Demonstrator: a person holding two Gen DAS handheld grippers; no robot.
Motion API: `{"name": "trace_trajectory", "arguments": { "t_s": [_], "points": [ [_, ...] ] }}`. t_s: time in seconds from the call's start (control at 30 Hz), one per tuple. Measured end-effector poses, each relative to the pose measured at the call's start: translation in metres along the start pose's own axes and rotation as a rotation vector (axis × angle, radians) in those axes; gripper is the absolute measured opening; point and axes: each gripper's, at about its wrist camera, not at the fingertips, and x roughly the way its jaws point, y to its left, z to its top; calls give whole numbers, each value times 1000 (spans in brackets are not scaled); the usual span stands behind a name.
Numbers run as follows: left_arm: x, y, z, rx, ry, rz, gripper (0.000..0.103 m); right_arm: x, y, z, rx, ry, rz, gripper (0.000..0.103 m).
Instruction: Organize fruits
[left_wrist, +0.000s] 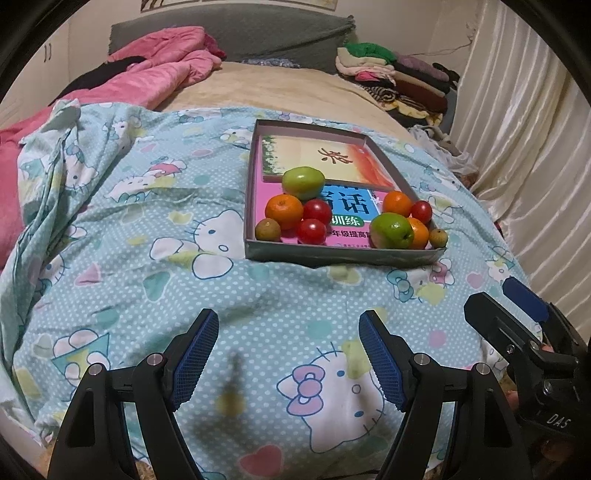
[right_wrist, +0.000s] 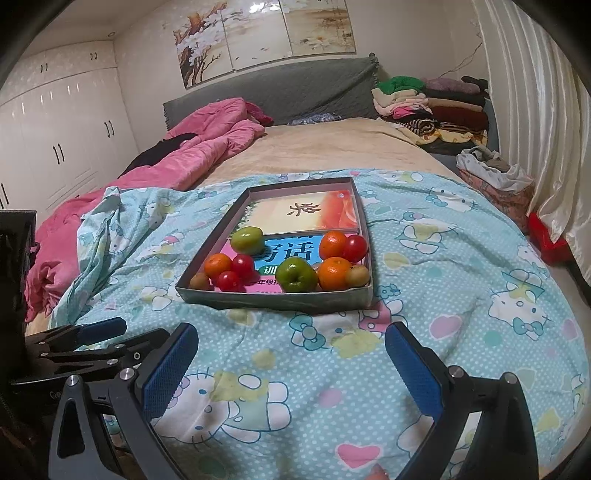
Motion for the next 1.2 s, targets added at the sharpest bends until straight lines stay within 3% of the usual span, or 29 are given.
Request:
{"name": "trace_trajectory", "arguments": {
  "t_s": [1.2],
  "points": [
    [4, 2, 0, -10, 21, 0, 79, 2, -3, -2, -5, 2, -13, 102]
  ]
}}
